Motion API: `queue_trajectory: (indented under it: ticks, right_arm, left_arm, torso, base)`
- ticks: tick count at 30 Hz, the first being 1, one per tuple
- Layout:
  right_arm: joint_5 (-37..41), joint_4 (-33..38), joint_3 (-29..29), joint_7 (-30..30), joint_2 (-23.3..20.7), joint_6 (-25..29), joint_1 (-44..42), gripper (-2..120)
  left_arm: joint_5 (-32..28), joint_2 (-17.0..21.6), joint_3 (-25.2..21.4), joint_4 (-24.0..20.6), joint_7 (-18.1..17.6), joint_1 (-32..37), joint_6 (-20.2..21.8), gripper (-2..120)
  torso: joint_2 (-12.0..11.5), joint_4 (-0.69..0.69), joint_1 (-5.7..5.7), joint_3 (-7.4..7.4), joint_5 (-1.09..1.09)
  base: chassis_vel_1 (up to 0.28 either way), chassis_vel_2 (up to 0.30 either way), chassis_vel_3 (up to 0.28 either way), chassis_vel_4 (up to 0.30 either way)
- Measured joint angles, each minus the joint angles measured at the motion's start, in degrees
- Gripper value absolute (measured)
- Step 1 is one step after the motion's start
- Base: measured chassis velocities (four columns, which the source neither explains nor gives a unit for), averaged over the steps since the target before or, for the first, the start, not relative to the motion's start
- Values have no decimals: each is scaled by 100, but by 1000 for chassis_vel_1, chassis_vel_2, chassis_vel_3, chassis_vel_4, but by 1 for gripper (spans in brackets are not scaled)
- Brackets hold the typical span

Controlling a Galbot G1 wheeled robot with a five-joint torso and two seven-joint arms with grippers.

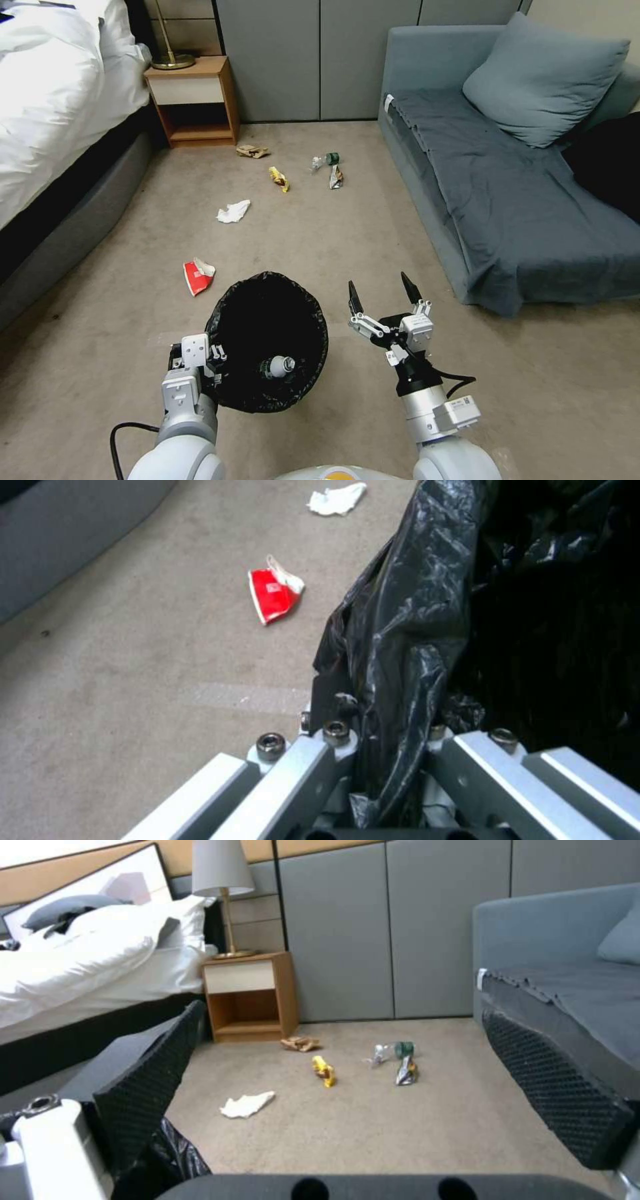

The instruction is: Pick up the trash bin, then pick up the garbage from the floor and place it into the trash bin.

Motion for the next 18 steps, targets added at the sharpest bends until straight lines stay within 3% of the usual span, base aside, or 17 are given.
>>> queue_trajectory:
  ticks: [18]
  right_arm:
    - [-18, 4, 31, -44, -4, 29, -13, 100]
  left_arm:
    - [-6, 28, -12, -5, -9, 8, -1, 1]
  torso:
    - [0, 2, 0, 0, 0]
  base:
    - [0, 0, 0, 0]
